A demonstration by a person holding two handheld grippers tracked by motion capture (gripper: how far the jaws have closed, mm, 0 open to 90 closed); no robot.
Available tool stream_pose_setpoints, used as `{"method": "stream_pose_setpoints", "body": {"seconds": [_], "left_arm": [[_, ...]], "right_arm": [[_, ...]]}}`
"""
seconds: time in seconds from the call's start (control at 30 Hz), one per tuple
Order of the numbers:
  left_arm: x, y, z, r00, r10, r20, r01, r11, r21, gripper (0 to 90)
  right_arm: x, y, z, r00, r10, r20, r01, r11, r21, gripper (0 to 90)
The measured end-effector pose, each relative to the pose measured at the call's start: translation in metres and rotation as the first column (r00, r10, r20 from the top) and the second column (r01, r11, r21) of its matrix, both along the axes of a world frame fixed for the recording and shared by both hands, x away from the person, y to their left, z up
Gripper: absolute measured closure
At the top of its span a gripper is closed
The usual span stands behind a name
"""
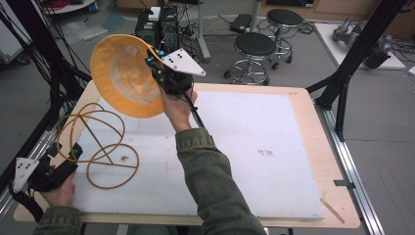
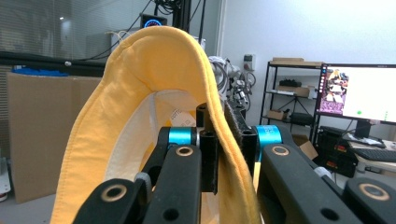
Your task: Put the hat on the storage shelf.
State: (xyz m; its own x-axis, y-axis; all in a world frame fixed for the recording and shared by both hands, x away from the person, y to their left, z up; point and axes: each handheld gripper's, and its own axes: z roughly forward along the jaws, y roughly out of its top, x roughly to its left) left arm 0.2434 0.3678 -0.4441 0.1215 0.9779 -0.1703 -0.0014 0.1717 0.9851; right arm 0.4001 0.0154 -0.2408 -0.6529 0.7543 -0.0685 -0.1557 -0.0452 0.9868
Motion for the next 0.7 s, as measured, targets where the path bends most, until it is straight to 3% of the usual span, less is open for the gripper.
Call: {"method": "stream_pose_setpoints", "body": {"seconds": [0.27, 0.53, 0.7], "left_arm": [[-0.002, 0.001, 0.000, 1.0000, 0.010, -0.002, -0.010, 0.9999, 0.006, 29.6], [-0.004, 0.000, 0.001, 0.9999, 0.015, 0.005, -0.015, 0.9998, -0.009, 29.6], [-0.004, 0.002, 0.000, 0.9998, 0.020, 0.005, -0.020, 0.9997, -0.011, 29.6]], "right_arm": [[0.008, 0.021, 0.006, 0.9996, 0.014, 0.025, -0.014, 1.000, 0.000, 84.0], [0.003, 0.044, 0.014, 0.9975, -0.002, 0.070, 0.004, 1.000, -0.019, 83.9], [-0.001, 0.057, 0.013, 0.9974, 0.010, 0.071, -0.007, 0.999, -0.035, 83.9]]}}
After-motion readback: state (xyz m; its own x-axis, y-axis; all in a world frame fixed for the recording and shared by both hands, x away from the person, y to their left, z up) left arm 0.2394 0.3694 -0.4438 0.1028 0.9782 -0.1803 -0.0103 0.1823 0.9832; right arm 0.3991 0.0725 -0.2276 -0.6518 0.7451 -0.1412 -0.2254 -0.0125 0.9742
